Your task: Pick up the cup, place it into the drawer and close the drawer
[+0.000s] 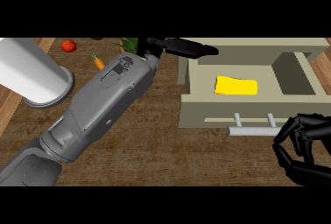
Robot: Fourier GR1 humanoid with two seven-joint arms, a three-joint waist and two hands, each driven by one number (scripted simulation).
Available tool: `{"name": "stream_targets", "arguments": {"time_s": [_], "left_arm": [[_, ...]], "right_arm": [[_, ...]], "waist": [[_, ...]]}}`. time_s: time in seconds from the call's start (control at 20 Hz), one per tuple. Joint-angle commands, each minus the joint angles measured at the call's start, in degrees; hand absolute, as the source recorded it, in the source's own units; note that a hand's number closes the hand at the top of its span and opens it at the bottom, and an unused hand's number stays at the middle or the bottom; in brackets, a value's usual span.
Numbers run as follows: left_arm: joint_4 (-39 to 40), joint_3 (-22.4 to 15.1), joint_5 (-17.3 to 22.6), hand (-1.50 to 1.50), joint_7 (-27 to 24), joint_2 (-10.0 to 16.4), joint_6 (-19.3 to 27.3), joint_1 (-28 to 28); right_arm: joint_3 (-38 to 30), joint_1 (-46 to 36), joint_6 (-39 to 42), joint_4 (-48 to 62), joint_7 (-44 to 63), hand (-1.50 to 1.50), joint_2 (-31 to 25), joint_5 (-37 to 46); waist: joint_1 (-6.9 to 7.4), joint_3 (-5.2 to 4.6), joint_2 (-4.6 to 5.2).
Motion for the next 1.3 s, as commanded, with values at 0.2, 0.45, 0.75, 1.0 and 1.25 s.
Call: {"name": "stream_targets", "arguments": {"time_s": [0.2,0.45,0.75,1.0,1.25], "left_arm": [[-16.28,2.14,-0.58,-1.50,4.81,9.23,0.11,10.30],[-20.30,4.77,0.38,-1.50,3.47,14.08,-4.72,17.87],[-29.19,5.08,1.24,-1.50,4.45,17.18,-5.37,26.74],[-31.32,8.80,1.88,-1.50,2.29,21.47,-9.02,32.33],[-37.36,11.24,1.79,-1.50,1.89,24.75,-12.39,39.80]], "right_arm": [[4.05,-6.02,-6.86,6.24,0.54,1.50,2.30,13.98],[12.30,-7.03,-9.14,11.32,-3.33,1.50,2.19,26.65],[18.43,-13.60,-13.34,24.68,-4.04,1.50,1.05,40.81],[20.13,-19.25,-22.14,41.74,-11.91,1.50,1.94,49.03],[16.20,-26.13,-28.84,59.06,-17.56,1.50,4.65,49.40]], "waist": [[1.69,0.01,-0.20],[1.54,-0.02,0.21],[2.96,-0.01,0.20],[2.48,0.07,0.62],[1.79,0.09,0.51]]}}
